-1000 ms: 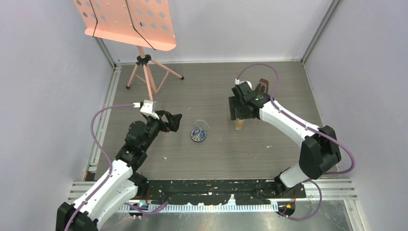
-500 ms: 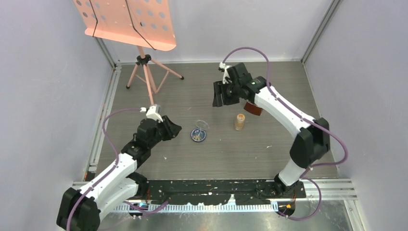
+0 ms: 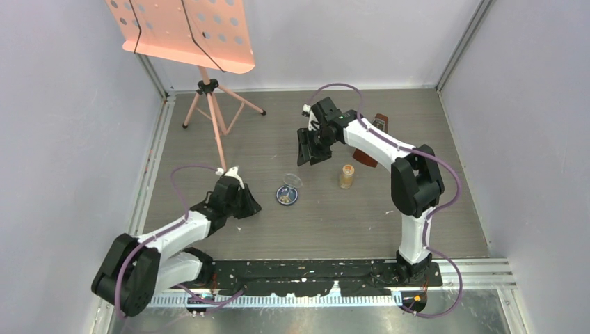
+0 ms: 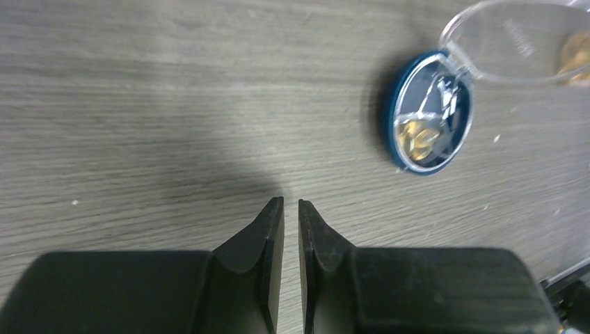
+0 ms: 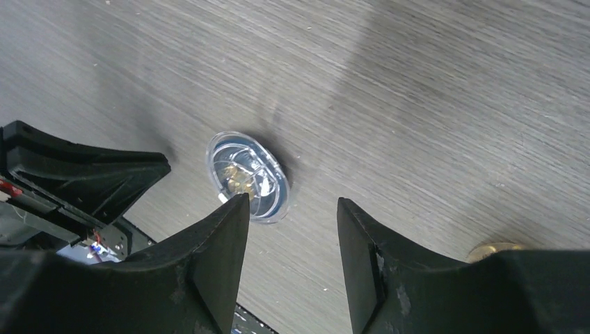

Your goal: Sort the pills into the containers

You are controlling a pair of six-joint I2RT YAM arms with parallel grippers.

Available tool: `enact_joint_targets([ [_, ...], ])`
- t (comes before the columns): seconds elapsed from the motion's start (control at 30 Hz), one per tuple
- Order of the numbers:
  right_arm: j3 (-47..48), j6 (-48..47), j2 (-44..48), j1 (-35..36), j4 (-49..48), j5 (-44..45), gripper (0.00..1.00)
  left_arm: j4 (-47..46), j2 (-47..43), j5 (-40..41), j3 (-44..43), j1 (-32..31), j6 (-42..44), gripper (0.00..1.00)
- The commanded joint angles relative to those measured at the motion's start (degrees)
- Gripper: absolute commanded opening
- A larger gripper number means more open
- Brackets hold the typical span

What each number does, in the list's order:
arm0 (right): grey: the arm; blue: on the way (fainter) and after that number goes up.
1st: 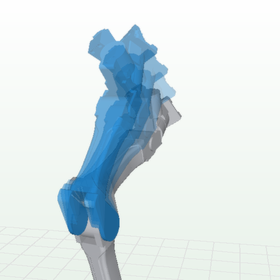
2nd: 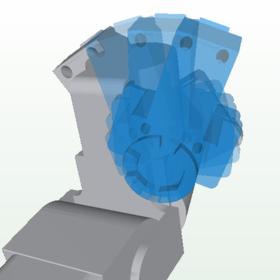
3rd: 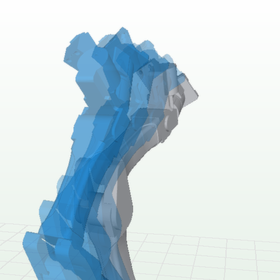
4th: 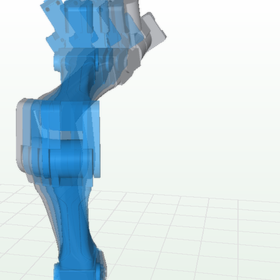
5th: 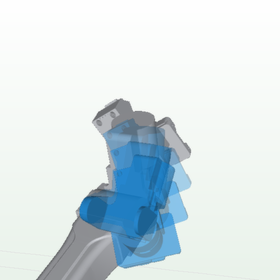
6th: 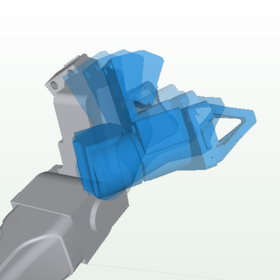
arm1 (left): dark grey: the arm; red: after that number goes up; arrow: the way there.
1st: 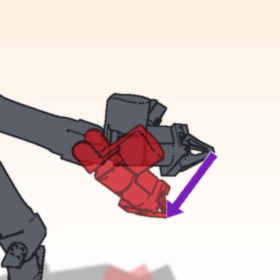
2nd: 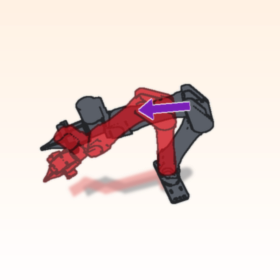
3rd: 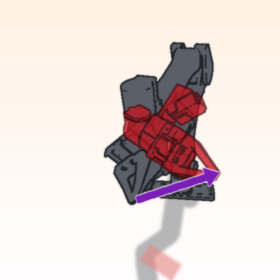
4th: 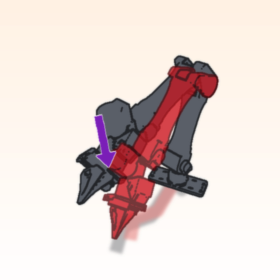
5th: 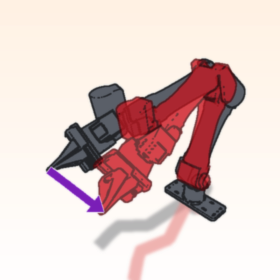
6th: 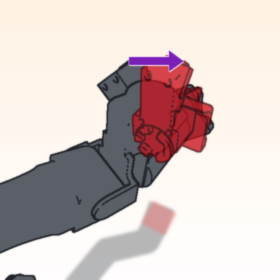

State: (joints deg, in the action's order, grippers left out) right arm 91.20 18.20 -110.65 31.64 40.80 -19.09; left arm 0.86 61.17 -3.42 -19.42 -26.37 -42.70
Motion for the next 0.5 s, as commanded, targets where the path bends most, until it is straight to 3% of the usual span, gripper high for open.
enact_joint_targets([
  [0.0,2.6,-0.3,-1.6,-0.1,3.0,1.2,0.56,-0.5,4.3,-5.0,-2.6,-1.2,3.7,0.15],
  [0.23,-2.0,-3.5,-0.3,0.2,-0.1,-3.0,0.56,-4.6,10.8,-8.4,-5.2,-3.8,4.5,0.12],
  [0.47,-3.2,-2.9,-0.8,0.6,-2.2,-7.1,0.55,-4.7,14.3,-6.2,-7.5,-4.4,3.4,0.10],
])
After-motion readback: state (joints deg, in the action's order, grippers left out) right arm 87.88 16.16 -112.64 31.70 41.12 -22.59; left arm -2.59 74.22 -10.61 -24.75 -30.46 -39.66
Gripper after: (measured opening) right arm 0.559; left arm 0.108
